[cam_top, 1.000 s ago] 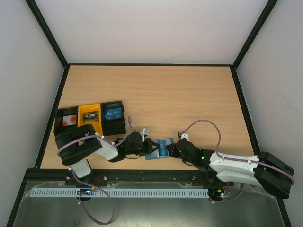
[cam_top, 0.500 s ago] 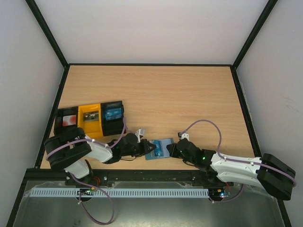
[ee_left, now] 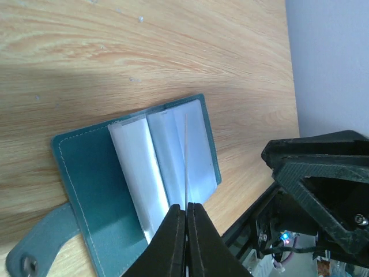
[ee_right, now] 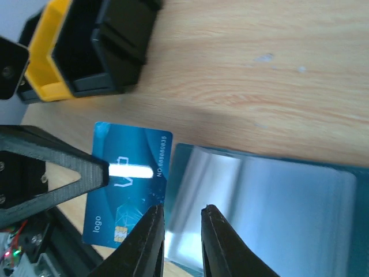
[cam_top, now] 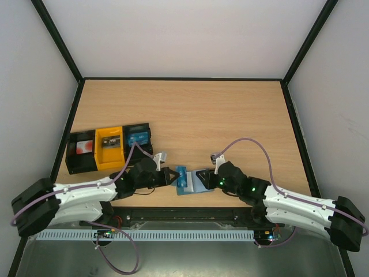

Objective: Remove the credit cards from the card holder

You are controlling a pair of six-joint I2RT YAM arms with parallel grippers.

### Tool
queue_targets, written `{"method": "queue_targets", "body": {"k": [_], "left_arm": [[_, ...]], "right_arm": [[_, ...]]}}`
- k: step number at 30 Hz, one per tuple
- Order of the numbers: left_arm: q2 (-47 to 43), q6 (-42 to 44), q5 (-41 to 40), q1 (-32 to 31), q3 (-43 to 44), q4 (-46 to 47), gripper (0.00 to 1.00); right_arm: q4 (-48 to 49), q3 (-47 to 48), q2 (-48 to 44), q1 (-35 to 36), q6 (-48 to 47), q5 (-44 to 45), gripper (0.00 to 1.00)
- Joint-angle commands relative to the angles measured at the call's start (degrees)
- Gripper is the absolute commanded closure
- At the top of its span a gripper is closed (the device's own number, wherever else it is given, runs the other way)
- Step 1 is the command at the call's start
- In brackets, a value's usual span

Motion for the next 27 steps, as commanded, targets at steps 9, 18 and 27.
{"method": "queue_targets", "body": {"k": [9, 18, 27], "left_arm": [[-16.1, 15.4, 11.2, 1.8, 2.3, -19.2, 0.97], [-16.7, 21.7, 22.8, 1.1, 3.2, -19.3, 0.97], [-15.9, 24.6, 25.9, 0.0, 3.0, -18.9, 0.97]], "right_arm": [[-4.1, 8.8, -2.9, 0.1, -14.8, -13.8, 0.71], [-6.0, 12.9, 2.6, 0.2, -20.0, -24.7, 0.64], [-1.0, 14.4, 11.1, 0.2, -19.8, -35.1, 0.64]]}}
